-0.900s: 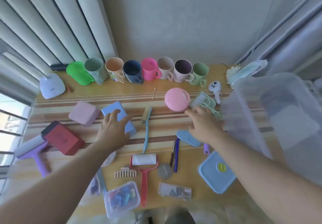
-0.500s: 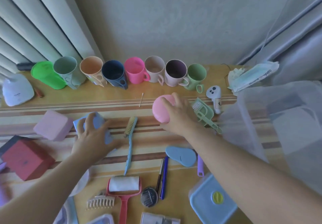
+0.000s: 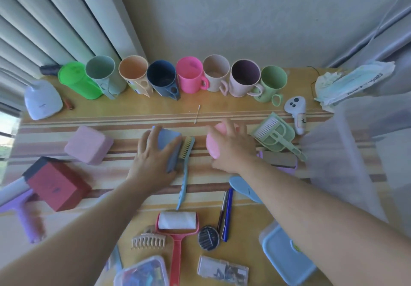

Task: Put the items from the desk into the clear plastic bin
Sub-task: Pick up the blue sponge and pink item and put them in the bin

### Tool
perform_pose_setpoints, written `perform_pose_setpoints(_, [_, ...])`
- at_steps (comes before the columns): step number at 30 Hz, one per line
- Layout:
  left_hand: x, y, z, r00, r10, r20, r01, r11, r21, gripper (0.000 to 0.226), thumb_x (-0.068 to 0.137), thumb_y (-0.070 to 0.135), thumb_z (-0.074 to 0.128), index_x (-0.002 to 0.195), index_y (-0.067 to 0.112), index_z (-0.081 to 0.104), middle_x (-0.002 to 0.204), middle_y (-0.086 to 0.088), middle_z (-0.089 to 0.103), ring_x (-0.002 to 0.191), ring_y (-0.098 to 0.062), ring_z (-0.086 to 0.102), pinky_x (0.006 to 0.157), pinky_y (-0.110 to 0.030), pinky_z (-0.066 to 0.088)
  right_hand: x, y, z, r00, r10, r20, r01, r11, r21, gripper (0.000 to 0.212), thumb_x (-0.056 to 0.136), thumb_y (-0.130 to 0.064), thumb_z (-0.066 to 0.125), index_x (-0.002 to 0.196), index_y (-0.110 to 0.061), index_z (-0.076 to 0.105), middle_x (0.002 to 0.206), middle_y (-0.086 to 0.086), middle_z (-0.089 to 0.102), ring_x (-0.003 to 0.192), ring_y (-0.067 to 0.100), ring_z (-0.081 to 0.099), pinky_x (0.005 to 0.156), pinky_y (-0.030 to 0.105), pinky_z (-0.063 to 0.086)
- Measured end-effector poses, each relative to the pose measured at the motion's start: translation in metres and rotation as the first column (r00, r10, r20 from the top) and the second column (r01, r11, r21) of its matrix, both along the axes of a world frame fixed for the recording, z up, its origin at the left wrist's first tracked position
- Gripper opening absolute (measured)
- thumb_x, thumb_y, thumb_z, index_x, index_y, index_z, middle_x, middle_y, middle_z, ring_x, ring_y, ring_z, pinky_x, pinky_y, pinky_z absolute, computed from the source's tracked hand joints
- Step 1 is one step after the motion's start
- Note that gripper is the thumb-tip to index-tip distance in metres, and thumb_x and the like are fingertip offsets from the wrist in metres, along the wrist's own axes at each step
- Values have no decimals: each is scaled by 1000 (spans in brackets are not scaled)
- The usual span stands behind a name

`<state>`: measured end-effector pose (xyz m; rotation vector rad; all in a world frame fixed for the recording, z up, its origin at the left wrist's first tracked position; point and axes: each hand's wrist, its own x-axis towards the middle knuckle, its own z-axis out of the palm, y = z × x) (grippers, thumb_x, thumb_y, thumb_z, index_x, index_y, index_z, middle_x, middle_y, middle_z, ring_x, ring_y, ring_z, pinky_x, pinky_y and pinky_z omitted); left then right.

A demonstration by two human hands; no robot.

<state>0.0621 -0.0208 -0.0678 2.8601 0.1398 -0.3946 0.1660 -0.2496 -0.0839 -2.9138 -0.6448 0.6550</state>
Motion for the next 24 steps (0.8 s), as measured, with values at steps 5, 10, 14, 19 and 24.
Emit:
perform_pose_setpoints(5, [-1, -39, 0, 996, 8, -85, -12, 999, -43, 89, 78, 54, 64, 151, 53, 13, 166, -9, -6, 145, -49, 7, 112, -62, 37, -33, -2, -2, 1000, 8, 10, -9, 1000, 27, 111, 61, -53, 83, 154, -51, 21, 159, 3, 18, 124, 46, 36, 97, 56, 47])
perform_pose_setpoints(10, [-12, -52, 14, 996, 7, -93, -6, 1000, 11, 87, 84, 51, 58, 156, 49, 9, 168, -8, -13, 151, -45, -4, 122, -58, 18, -48, -4, 19, 997, -63, -39, 66, 994, 90, 110, 63, -55, 83, 154, -49, 21, 157, 1, 20, 131, 47, 31, 90, 55, 49])
perform_pose_setpoints(14, [-24, -38, 18, 990, 106, -92, -102, 994, 45, 94, 85, 54, 61, 157, 49, 0, 167, -9, -15, 150, -47, 2, 121, -61, 19, -63, -8, 73, 994, -99, 39, 90, 977, 191, 107, 66, -55, 81, 155, -50, 21, 158, -1, 22, 127, 46, 38, 94, 55, 52])
perform_pose_setpoints(19, [-23, -38, 9, 912, 297, -283, -337, 936, -102, 118, 77, 66, 70, 154, 51, -19, 164, -15, -26, 144, -55, 24, 115, -56, 32, -82, -71, 179, 940, -199, 276, 113, 948, 297, 111, 63, -60, 79, 158, -48, 24, 160, 0, 24, 129, 46, 42, 99, 55, 50])
perform_pose_setpoints(24, [-26, -67, 20, 843, 441, -309, -512, 834, -207, 124, 74, 44, 81, 151, 56, -16, 145, -19, 20, 104, -50, 54, 91, -52, 53, -83, -175, 231, 837, -416, 357, 355, 907, 226, 110, 62, -59, 82, 157, -48, 26, 162, -1, 24, 134, 47, 38, 106, 57, 47])
